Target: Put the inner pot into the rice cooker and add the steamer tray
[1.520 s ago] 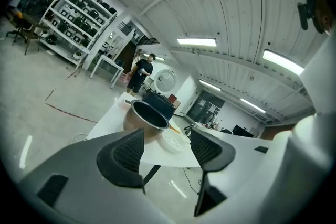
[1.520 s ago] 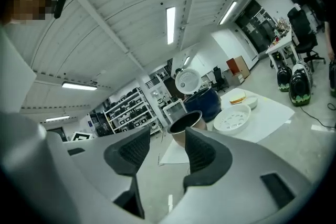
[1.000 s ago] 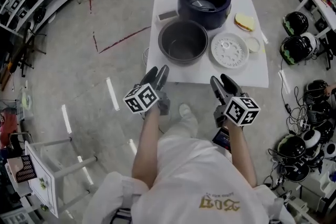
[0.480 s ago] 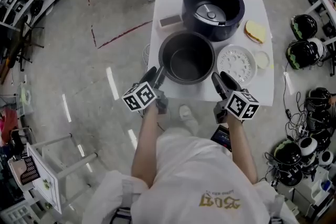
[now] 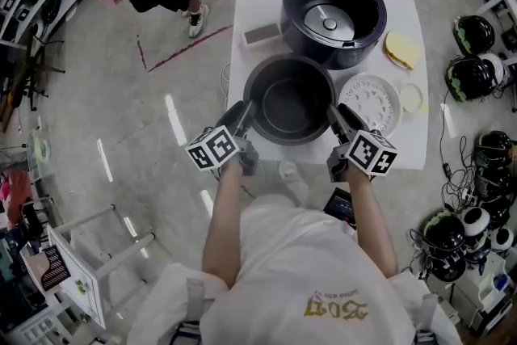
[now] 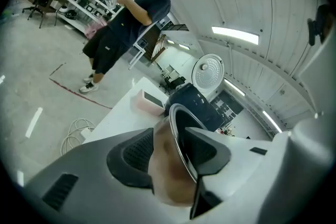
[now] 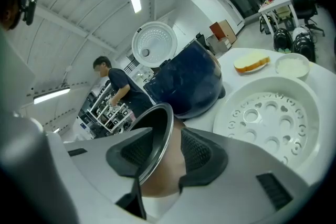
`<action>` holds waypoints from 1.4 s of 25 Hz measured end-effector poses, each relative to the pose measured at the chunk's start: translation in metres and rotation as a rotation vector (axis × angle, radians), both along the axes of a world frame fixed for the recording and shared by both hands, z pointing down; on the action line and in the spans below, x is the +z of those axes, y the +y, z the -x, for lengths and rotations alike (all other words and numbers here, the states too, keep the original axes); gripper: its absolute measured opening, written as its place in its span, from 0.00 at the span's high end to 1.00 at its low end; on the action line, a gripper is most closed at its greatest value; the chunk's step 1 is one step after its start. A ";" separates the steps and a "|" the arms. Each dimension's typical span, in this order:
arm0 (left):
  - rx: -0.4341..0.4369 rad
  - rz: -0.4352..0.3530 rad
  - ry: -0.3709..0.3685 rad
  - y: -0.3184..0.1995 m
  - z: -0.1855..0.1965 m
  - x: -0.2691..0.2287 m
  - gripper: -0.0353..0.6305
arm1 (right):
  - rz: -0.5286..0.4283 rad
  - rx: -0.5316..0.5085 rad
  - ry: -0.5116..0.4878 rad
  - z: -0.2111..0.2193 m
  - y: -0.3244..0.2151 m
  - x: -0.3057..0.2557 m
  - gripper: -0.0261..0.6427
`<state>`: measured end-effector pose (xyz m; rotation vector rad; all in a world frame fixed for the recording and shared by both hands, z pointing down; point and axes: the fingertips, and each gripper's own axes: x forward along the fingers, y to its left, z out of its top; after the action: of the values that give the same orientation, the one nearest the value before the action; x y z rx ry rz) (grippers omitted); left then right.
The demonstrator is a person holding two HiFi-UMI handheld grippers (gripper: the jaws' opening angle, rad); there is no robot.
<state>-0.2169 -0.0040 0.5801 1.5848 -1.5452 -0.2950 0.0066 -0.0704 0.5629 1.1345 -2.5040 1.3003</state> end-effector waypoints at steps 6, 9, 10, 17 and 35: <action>0.042 -0.030 0.044 -0.008 -0.007 -0.002 0.74 | 0.027 -0.008 -0.018 0.002 -0.001 0.007 0.75; 0.046 -0.038 0.055 -0.009 -0.006 -0.003 0.75 | 0.025 -0.026 -0.049 0.008 0.000 0.004 0.84; 0.048 -0.040 0.051 -0.010 -0.006 -0.003 0.75 | 0.024 -0.025 -0.052 0.007 0.000 0.004 0.84; 0.060 -0.009 -0.014 -0.013 -0.005 -0.006 0.79 | 0.052 -0.010 -0.076 0.007 -0.002 0.002 0.86; -0.047 -0.178 0.089 0.005 0.037 -0.068 0.85 | -0.039 -0.084 -0.154 0.048 0.006 -0.068 0.89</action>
<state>-0.2535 0.0011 0.5121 1.6498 -1.5231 -0.5347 -0.0416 -0.0647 0.4946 0.9583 -2.6654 1.3714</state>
